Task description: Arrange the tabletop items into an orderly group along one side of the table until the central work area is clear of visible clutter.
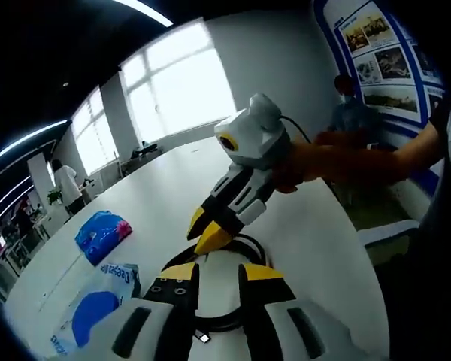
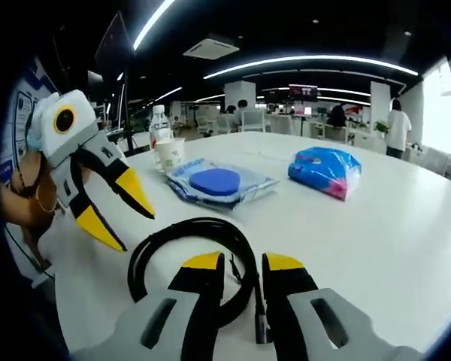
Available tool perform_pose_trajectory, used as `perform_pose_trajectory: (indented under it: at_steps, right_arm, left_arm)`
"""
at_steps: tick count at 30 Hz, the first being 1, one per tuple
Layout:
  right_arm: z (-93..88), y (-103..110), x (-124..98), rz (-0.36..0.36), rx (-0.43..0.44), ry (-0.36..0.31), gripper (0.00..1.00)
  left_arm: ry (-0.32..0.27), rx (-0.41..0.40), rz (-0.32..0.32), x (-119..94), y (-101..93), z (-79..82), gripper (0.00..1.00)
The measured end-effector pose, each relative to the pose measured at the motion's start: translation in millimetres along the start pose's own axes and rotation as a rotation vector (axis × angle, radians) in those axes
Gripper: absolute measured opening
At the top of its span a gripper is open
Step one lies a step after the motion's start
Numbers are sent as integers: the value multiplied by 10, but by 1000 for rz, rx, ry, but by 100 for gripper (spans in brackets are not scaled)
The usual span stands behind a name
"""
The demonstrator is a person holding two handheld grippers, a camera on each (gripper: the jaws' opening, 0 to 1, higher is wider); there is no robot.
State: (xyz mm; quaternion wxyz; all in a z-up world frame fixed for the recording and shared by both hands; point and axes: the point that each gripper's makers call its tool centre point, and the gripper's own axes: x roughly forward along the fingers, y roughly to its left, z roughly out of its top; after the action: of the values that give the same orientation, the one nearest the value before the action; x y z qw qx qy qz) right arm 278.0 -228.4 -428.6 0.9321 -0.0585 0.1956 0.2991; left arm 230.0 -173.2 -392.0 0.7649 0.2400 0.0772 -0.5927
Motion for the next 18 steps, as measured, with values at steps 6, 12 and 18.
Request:
perform_pose_trajectory:
  at_steps: [6,12,18]
  right_arm:
    - [35,-76,-22,-26,-10,-7,22]
    - [73,-115,-53,-44,-8,-20,22]
    - [122,-85,-36,-51,-34,-20,22]
  left_arm:
    - [-119,-150,191,-104,412,102,20]
    - [-141,-188,269,-215,621,77,20]
    - [-154,-172,289,-246,662,111,19]
